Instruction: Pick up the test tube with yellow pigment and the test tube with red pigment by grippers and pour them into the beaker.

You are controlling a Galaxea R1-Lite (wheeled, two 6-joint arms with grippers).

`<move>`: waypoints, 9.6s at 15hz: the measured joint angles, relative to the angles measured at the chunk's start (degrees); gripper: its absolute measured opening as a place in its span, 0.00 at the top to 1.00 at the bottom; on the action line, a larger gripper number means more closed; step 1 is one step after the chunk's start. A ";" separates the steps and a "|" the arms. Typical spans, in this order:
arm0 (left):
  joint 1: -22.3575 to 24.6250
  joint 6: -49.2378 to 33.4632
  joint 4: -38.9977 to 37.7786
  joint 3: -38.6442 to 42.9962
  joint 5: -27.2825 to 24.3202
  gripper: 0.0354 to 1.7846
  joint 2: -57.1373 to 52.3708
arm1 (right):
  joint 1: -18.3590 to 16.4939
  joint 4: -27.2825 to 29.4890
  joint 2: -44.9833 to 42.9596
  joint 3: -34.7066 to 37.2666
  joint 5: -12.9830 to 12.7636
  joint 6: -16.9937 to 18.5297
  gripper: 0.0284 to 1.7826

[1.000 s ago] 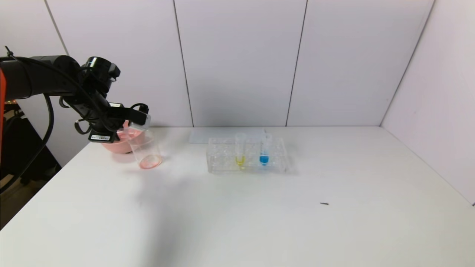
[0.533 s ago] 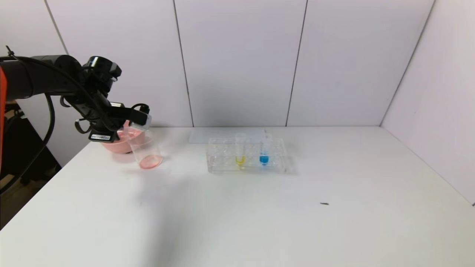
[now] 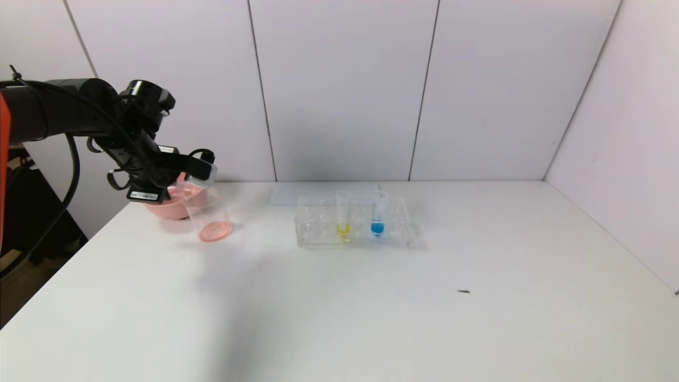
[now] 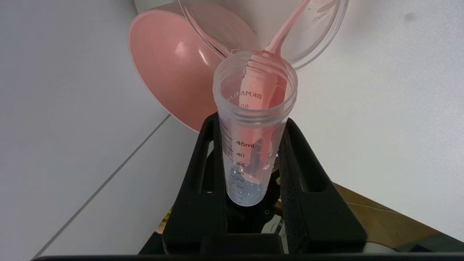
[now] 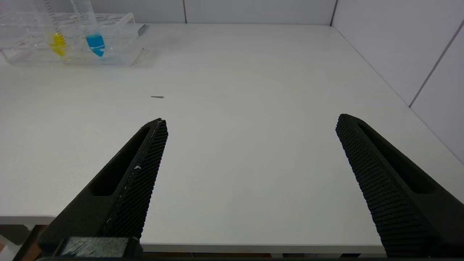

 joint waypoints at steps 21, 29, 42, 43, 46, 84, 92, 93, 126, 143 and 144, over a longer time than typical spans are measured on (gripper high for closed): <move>-1.22 2.84 -1.13 -0.44 5.16 0.77 0.77 | 0.00 0.00 0.00 0.00 0.00 0.00 0.05; -1.65 3.39 -1.13 -0.44 6.69 0.77 0.83 | 0.00 0.00 0.00 0.00 0.00 0.00 0.05; -1.82 4.05 -1.22 -0.44 8.35 0.77 0.74 | 0.00 0.00 0.00 0.00 0.00 0.00 0.05; -1.82 4.05 -1.17 -0.44 8.41 0.77 0.72 | 0.00 0.00 0.00 0.02 0.00 -0.02 0.05; -1.82 4.05 -1.11 -0.44 9.02 0.77 0.66 | 0.00 0.00 0.00 0.02 0.00 0.00 0.05; 6.79 -30.33 2.72 1.07 -27.20 0.77 -7.33 | 0.00 0.00 0.00 0.00 0.00 0.00 0.05; 8.31 -40.39 1.21 2.24 -35.96 0.77 -7.77 | 0.00 0.00 0.00 0.00 0.00 0.00 0.05; 8.45 -41.57 0.52 2.45 -36.79 0.77 -7.85 | 0.02 0.00 0.00 0.00 0.00 0.00 0.05; 8.80 -80.36 -53.52 28.73 -24.11 0.77 -13.86 | 0.00 0.00 0.00 0.00 0.02 -0.02 0.05; 11.54 -85.07 -70.51 32.04 -24.16 0.77 -5.81 | 0.00 0.00 0.00 0.00 0.00 0.00 0.05; 11.62 -85.18 -71.85 31.90 -24.16 0.77 -5.02 | 0.00 0.00 0.00 0.00 0.00 0.00 0.05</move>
